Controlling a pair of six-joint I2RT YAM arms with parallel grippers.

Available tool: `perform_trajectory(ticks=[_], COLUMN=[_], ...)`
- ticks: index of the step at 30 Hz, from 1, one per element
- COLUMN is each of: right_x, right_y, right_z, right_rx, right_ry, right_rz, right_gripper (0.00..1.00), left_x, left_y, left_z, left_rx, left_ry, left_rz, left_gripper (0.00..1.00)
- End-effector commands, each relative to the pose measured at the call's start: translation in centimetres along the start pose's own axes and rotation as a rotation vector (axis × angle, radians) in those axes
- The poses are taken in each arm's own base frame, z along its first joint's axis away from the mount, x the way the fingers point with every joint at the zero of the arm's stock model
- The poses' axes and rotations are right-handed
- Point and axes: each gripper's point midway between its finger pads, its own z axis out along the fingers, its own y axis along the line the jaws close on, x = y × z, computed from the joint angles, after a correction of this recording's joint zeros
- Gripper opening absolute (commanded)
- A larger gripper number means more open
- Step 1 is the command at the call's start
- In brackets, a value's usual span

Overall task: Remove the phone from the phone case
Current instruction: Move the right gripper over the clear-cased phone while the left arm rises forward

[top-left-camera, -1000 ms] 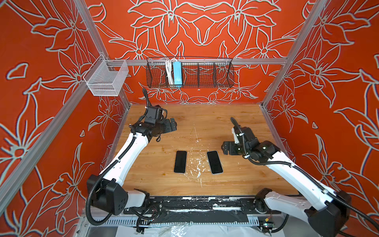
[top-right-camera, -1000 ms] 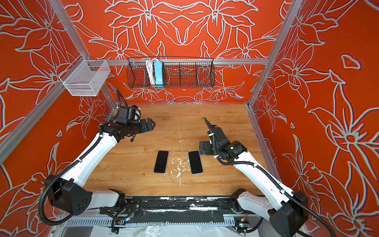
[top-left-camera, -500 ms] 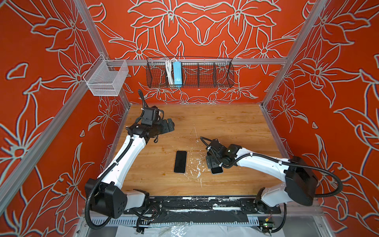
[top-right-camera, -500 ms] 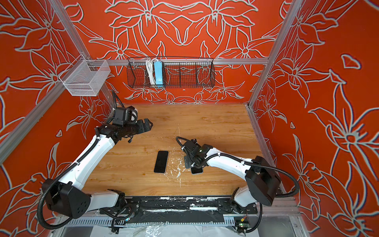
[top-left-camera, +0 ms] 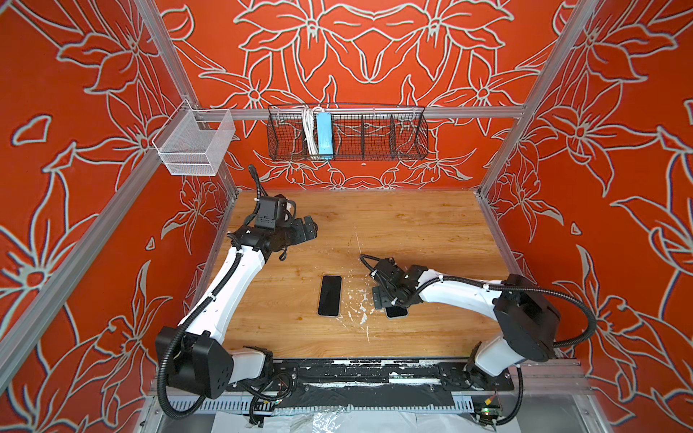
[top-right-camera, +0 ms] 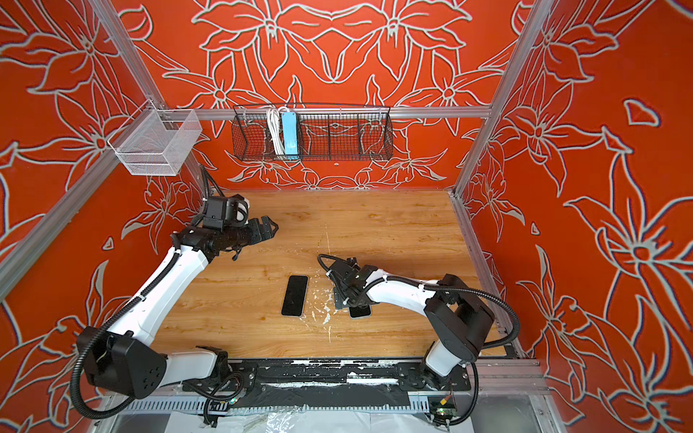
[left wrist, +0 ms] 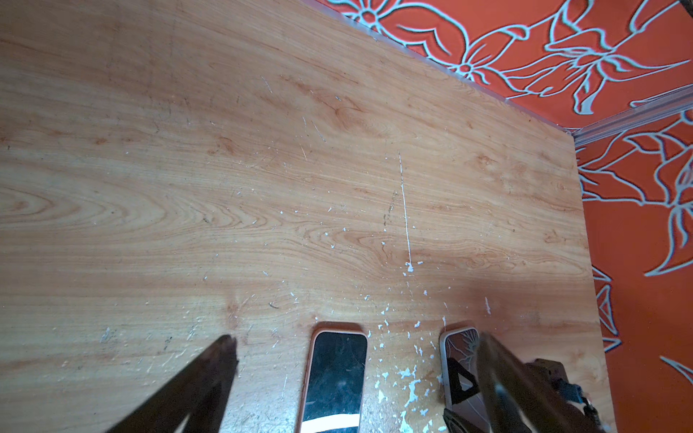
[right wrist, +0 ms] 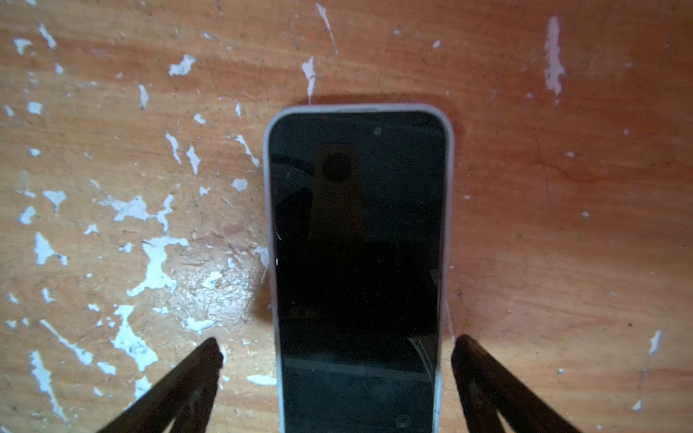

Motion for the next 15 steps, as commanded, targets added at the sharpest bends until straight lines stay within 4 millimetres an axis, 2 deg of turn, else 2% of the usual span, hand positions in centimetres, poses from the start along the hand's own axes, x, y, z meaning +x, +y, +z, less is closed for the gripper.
perform_trajectory(ticks=[1, 15], right_x=[0.82, 1.48], right_y=[-0.42, -0.36], right_z=[0.42, 1.15], right_rx=[0.007, -0.012], right_ry=[0.003, 0.012], right_rz=[0.036, 0.020], right_gripper=[0.97, 0.90], left_x=[-0.18, -0.22], left_y=[-0.06, 0.15], left_z=[-0.04, -0.29], left_rx=[0.010, 0.001], left_ry=[-0.004, -0.015], left_rz=[-0.013, -0.016], left_gripper=[0.97, 0.97])
